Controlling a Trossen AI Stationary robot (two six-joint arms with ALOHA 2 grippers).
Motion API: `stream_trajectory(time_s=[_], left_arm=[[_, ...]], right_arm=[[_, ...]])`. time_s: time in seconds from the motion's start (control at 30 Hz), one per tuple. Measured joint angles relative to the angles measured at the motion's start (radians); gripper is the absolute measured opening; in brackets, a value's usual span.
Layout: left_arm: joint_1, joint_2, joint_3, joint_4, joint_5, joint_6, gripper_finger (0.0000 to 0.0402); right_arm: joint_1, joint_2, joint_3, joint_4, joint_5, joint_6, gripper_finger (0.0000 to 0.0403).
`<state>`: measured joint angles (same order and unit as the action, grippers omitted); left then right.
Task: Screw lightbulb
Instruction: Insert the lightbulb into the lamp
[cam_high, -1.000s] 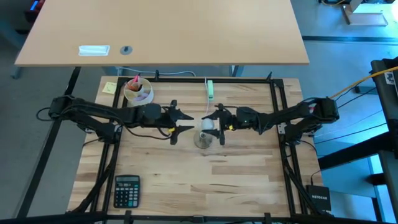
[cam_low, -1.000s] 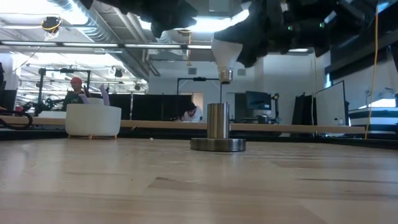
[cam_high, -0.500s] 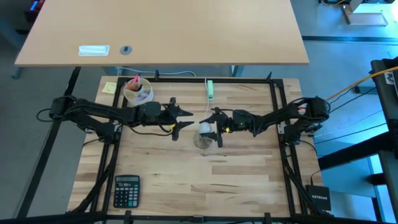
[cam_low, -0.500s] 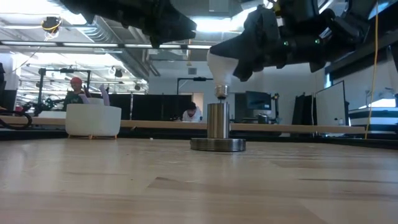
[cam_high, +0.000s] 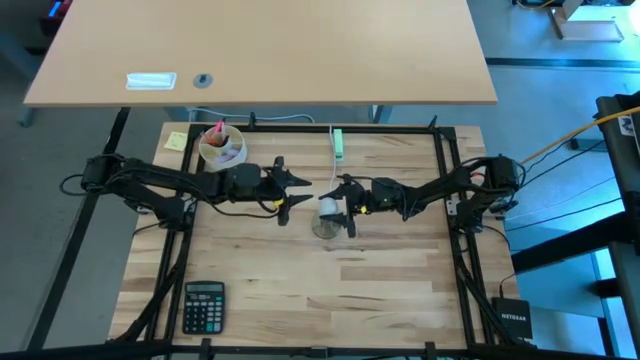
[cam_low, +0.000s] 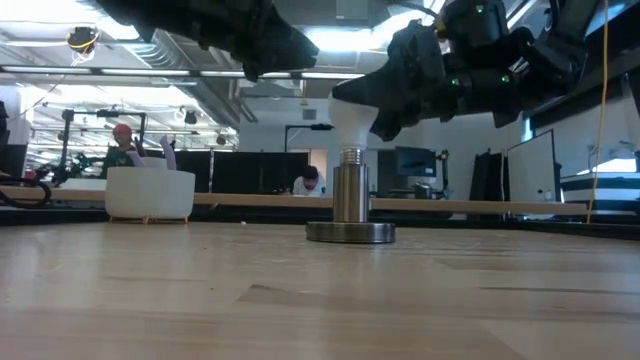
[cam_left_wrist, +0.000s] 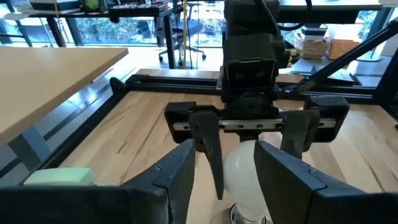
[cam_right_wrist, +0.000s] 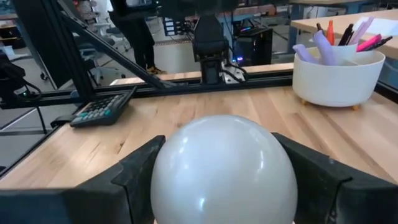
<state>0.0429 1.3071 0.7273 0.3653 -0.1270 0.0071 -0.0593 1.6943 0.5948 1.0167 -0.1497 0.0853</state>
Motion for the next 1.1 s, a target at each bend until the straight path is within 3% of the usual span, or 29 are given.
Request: stream_trajectory(time_s=[1.1], left_arm=[[0.0, 0.0, 0.0, 0.006, 0.0, 0.02, 0.0157]], right_arm=[[0.001, 0.078, 0.004, -0.003, 0.033, -0.054, 0.0263]])
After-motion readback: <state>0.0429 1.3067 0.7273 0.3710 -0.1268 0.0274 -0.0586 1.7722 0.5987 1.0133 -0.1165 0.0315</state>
